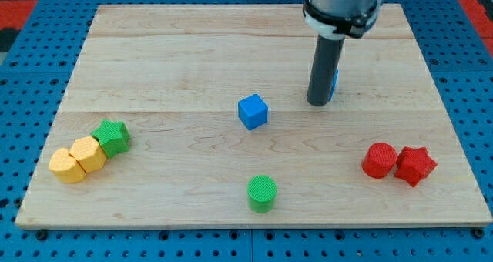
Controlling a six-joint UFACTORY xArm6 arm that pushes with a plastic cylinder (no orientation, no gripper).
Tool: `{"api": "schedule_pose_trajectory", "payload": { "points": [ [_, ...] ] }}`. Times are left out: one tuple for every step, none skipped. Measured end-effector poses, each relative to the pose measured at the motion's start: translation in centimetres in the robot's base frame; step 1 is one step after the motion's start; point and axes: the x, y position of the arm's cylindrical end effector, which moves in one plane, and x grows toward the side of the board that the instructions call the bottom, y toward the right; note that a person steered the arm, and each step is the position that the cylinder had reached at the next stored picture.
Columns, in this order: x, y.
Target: Move your arm to the top right of the green circle
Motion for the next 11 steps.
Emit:
{"api": "schedule_pose_trajectory", "payload": {
  "points": [
    [3.5,0.4],
    [3.6,-2.0],
    [3.6,-3.8],
    [3.8,-3.9],
    [3.8,-3.4],
    [4.6,-2.8],
    [6.0,-2.8],
    [8.3,-1.3],
    [8.9,-4.9],
    [9.0,-8.0],
    [9.1,-12.0]
  ]
}}
